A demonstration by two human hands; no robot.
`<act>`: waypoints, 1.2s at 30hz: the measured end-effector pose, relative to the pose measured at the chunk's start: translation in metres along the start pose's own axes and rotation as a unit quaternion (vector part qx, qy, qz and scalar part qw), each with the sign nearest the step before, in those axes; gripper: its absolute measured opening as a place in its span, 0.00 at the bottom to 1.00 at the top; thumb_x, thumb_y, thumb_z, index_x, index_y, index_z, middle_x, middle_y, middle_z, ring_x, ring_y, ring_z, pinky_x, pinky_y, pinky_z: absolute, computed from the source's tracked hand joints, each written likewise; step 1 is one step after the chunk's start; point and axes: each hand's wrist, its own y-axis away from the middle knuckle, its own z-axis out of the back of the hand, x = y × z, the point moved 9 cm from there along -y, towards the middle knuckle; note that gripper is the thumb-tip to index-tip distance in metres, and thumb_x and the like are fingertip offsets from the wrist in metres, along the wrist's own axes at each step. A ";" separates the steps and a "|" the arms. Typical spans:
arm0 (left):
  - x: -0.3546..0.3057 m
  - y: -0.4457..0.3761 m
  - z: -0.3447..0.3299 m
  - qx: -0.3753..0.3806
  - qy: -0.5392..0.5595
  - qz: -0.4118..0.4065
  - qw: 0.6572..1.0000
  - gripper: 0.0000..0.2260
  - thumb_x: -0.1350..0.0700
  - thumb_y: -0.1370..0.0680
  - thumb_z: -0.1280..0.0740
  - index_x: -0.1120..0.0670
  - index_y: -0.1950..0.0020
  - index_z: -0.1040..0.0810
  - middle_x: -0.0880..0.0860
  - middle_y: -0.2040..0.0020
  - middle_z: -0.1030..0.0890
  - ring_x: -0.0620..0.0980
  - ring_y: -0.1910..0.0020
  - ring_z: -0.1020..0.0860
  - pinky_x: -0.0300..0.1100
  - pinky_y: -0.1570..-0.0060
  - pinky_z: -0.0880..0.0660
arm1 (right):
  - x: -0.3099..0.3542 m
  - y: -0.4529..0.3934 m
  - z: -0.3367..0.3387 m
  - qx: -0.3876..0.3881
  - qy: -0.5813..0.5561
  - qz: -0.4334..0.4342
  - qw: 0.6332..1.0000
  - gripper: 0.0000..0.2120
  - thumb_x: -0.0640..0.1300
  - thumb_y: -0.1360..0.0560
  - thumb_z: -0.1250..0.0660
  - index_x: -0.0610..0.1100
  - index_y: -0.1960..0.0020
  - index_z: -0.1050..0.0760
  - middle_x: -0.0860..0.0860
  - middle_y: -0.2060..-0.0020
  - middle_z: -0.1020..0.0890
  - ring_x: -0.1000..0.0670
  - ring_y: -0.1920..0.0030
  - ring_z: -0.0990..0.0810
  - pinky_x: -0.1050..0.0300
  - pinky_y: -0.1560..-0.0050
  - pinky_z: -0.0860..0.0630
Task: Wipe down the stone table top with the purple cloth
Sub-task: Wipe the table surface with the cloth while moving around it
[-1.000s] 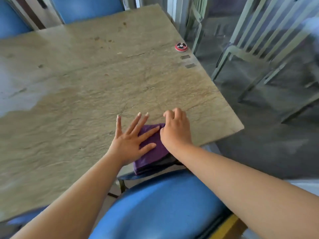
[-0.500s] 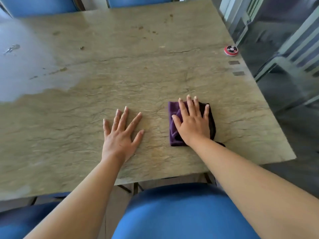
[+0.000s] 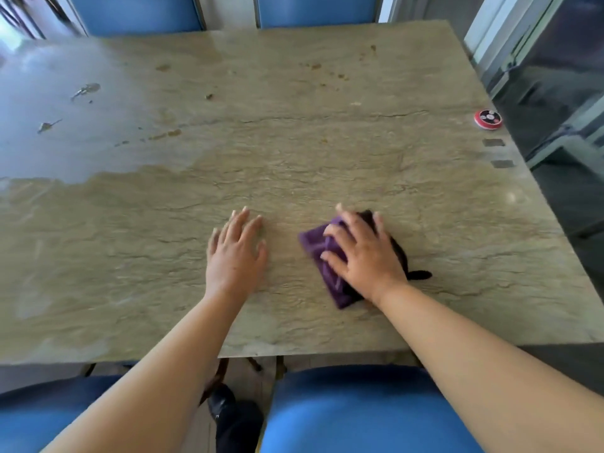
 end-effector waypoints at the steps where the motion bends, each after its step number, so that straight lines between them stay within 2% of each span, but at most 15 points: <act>1: 0.017 -0.003 0.006 0.006 -0.039 0.009 0.999 0.22 0.49 0.19 0.42 0.45 0.25 0.37 0.47 0.21 0.44 0.46 0.22 0.50 0.49 0.24 0.55 | -0.010 -0.009 0.004 -0.031 0.014 -0.092 0.995 0.20 0.59 0.26 0.39 0.49 0.39 0.27 0.42 0.29 0.33 0.41 0.32 0.32 0.35 0.30 0.41; 4: 0.077 -0.010 0.027 0.012 -0.073 0.055 0.996 0.22 0.46 0.19 0.43 0.43 0.25 0.38 0.48 0.21 0.46 0.46 0.22 0.52 0.52 0.24 0.58 | -0.002 -0.023 0.006 -0.058 -0.005 -0.299 0.952 0.21 0.55 0.25 0.36 0.47 0.35 0.28 0.39 0.31 0.32 0.37 0.35 0.32 0.34 0.32 0.39; 7: 0.129 -0.011 0.047 0.026 -0.064 0.095 0.993 0.22 0.43 0.20 0.43 0.39 0.25 0.40 0.47 0.21 0.48 0.47 0.22 0.54 0.55 0.25 0.59 | 0.048 -0.042 -0.016 0.006 -0.031 -0.340 0.940 0.26 0.56 0.20 0.48 0.49 0.24 0.42 0.40 0.24 0.43 0.37 0.26 0.46 0.35 0.27 0.55; 10: 0.172 -0.011 0.060 0.059 -0.105 0.081 0.989 0.22 0.39 0.20 0.48 0.34 0.25 0.46 0.46 0.20 0.53 0.46 0.22 0.58 0.56 0.25 0.62 | 0.133 -0.059 -0.035 0.040 -0.008 -0.227 0.973 0.29 0.60 0.21 0.53 0.52 0.22 0.49 0.42 0.23 0.49 0.38 0.24 0.53 0.34 0.27 0.61; 13: 0.209 -0.013 0.071 0.090 -0.136 0.049 0.985 0.24 0.34 0.21 0.52 0.30 0.26 0.52 0.44 0.21 0.58 0.46 0.23 0.63 0.57 0.26 0.65 | 0.219 -0.052 -0.043 0.056 -0.016 -0.033 0.998 0.34 0.67 0.26 0.54 0.55 0.23 0.48 0.44 0.22 0.48 0.40 0.23 0.53 0.33 0.28 0.63; 15: 0.228 -0.015 0.080 0.094 -0.141 0.027 0.985 0.25 0.32 0.23 0.54 0.29 0.27 0.55 0.43 0.21 0.59 0.47 0.23 0.64 0.58 0.27 0.66 | 0.238 -0.042 -0.047 0.083 -0.004 0.089 0.992 0.34 0.70 0.27 0.53 0.60 0.24 0.49 0.49 0.22 0.48 0.45 0.22 0.55 0.31 0.29 0.62; 16: 0.237 -0.014 0.084 0.095 -0.143 0.015 0.985 0.26 0.30 0.24 0.55 0.28 0.27 0.56 0.43 0.21 0.58 0.47 0.23 0.63 0.59 0.27 0.65 | 0.232 -0.042 -0.046 0.088 0.001 0.110 0.990 0.32 0.70 0.27 0.53 0.63 0.25 0.50 0.52 0.22 0.48 0.46 0.22 0.56 0.30 0.30 0.62; 17: 0.243 -0.013 0.086 0.094 -0.146 0.003 0.985 0.26 0.30 0.24 0.56 0.28 0.27 0.58 0.42 0.21 0.58 0.46 0.23 0.63 0.60 0.27 0.65 | 0.219 -0.047 -0.044 0.086 0.011 0.088 0.992 0.30 0.70 0.27 0.54 0.66 0.26 0.51 0.54 0.22 0.49 0.47 0.22 0.57 0.28 0.30 0.61; 19: 0.248 -0.010 0.087 0.083 -0.147 -0.023 0.985 0.26 0.30 0.24 0.59 0.29 0.26 0.59 0.41 0.21 0.58 0.45 0.23 0.62 0.62 0.27 0.63 | 0.183 -0.065 -0.042 0.068 0.028 -0.053 0.996 0.29 0.70 0.27 0.56 0.68 0.27 0.52 0.54 0.22 0.50 0.44 0.23 0.58 0.26 0.32 0.59; 22: 0.249 -0.007 0.086 0.050 -0.127 -0.037 0.990 0.27 0.32 0.23 0.55 0.32 0.25 0.55 0.41 0.21 0.55 0.45 0.22 0.60 0.64 0.28 0.61 | 0.159 -0.087 -0.044 0.062 0.017 -0.285 0.956 0.27 0.68 0.25 0.55 0.67 0.26 0.51 0.51 0.22 0.53 0.41 0.23 0.60 0.28 0.31 0.60; 24: 0.248 -0.007 0.086 0.041 -0.118 -0.042 0.991 0.27 0.33 0.22 0.52 0.33 0.24 0.53 0.41 0.21 0.55 0.44 0.22 0.60 0.64 0.28 0.62 | 0.176 -0.104 -0.048 0.052 -0.010 -0.321 0.946 0.26 0.64 0.23 0.51 0.63 0.25 0.47 0.49 0.22 0.51 0.41 0.23 0.57 0.32 0.29 0.58; 26: 0.248 -0.007 0.088 0.030 -0.097 -0.048 0.994 0.27 0.34 0.22 0.51 0.36 0.23 0.51 0.41 0.21 0.53 0.43 0.22 0.60 0.63 0.27 0.63 | 0.214 -0.120 -0.046 -0.010 -0.062 -0.245 0.967 0.23 0.56 0.23 0.46 0.59 0.29 0.36 0.48 0.25 0.40 0.41 0.25 0.44 0.38 0.28 0.44; 28: 0.248 -0.007 0.091 0.018 -0.056 -0.044 0.997 0.28 0.37 0.22 0.53 0.41 0.22 0.46 0.40 0.21 0.50 0.42 0.22 0.58 0.62 0.27 0.63 | 0.263 -0.120 -0.042 -0.062 -0.123 -0.122 0.983 0.19 0.47 0.27 0.41 0.54 0.38 0.25 0.49 0.33 0.27 0.43 0.34 0.31 0.43 0.35 0.32; 31: 0.249 -0.006 0.092 0.011 -0.039 -0.044 0.998 0.29 0.41 0.23 0.55 0.44 0.23 0.43 0.40 0.21 0.48 0.41 0.23 0.57 0.62 0.27 0.63 | 0.307 -0.091 -0.037 -0.079 -0.218 -0.031 0.972 0.18 0.37 0.33 0.39 0.52 0.47 0.21 0.53 0.42 0.22 0.48 0.42 0.27 0.50 0.38 0.30; 36: 0.248 -0.005 0.086 0.039 -0.090 -0.048 0.994 0.27 0.43 0.21 0.53 0.43 0.21 0.50 0.41 0.21 0.54 0.43 0.22 0.60 0.64 0.28 0.63 | 0.299 -0.027 -0.024 -0.098 -0.215 -0.019 0.971 0.20 0.38 0.33 0.43 0.53 0.48 0.21 0.55 0.45 0.22 0.50 0.43 0.28 0.56 0.39 0.31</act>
